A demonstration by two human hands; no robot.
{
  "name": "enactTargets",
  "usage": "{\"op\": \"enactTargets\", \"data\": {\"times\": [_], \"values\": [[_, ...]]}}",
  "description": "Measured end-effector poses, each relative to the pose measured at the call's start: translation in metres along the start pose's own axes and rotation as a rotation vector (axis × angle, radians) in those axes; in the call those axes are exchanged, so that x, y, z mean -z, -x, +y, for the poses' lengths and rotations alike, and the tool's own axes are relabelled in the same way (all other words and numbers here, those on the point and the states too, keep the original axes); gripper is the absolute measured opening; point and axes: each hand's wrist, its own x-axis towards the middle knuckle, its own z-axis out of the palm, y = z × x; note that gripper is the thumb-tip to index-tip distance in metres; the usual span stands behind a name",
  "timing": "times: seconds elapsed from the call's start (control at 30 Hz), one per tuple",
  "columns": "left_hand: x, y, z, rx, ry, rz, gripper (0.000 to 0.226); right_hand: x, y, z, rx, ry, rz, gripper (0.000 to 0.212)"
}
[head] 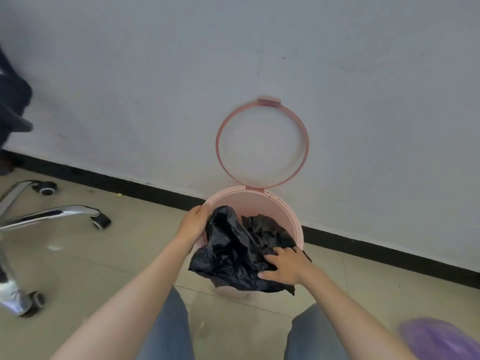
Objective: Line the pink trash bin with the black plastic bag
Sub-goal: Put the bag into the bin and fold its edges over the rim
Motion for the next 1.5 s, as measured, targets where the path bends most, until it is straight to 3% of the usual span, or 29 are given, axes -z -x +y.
{"op": "enactTargets", "data": {"times": [0.07, 0.13, 0.23, 0.33, 0.43, 0.67, 0.83, 0.97, 1.07, 1.13, 1.23, 1.3, 1.37, 1.5], "values": [[0.006, 0.008, -0.009, -0.002, 0.038, 0.127, 0.039, 0.004, -0.009, -0.002, -0.023, -0.001, -0.026, 0.068], [0.009, 0.019, -0.016, -0.077, 0.034, 0.176, 0.048, 0.008, -0.013, -0.003, -0.016, -0.019, -0.007, 0.066], [0.011, 0.039, -0.028, -0.177, -0.065, 0.163, 0.074, 0.010, -0.007, 0.000, 0.011, -0.097, 0.057, 0.068], [0.006, 0.052, -0.039, -0.160, -0.050, 0.079, 0.083, 0.011, 0.012, 0.011, 0.046, -0.178, 0.244, 0.078], [-0.002, 0.060, -0.046, -0.177, -0.106, 0.048, 0.082, 0.003, 0.032, 0.016, 0.086, -0.115, 0.309, 0.087], [-0.015, 0.067, -0.050, -0.257, -0.316, -0.005, 0.072, -0.022, 0.039, 0.017, 0.088, 0.043, 0.242, 0.099], [-0.024, 0.072, -0.069, -0.262, -0.782, -0.217, 0.084, -0.033, 0.039, 0.008, 0.080, 0.028, 0.320, 0.078], [-0.033, 0.076, -0.083, -0.343, -0.930, -0.246, 0.092, -0.033, 0.041, 0.008, 0.094, -0.090, 0.450, 0.060], [-0.031, 0.075, -0.085, -0.467, -0.843, -0.186, 0.077, -0.021, 0.046, 0.009, 0.116, -0.233, 0.528, 0.036], [-0.023, 0.071, -0.072, -0.541, -0.683, -0.101, 0.059, -0.002, 0.052, 0.011, 0.070, -0.436, 0.682, 0.025], [-0.010, 0.053, -0.033, -0.572, -0.455, 0.116, 0.046, 0.033, 0.052, 0.015, -0.052, -0.664, 0.977, 0.020], [-0.008, 0.037, -0.007, -0.592, -0.405, 0.210, 0.048, 0.047, 0.040, 0.012, -0.119, -0.710, 1.063, 0.018], [-0.016, 0.022, 0.008, -0.566, -0.542, 0.144, 0.058, 0.047, 0.021, 0.005, -0.104, -0.643, 0.949, 0.022], [-0.033, 0.002, -0.006, -0.433, -1.255, -0.204, 0.068, 0.014, -0.016, 0.001, -0.059, -0.313, 0.317, 0.023]]}}
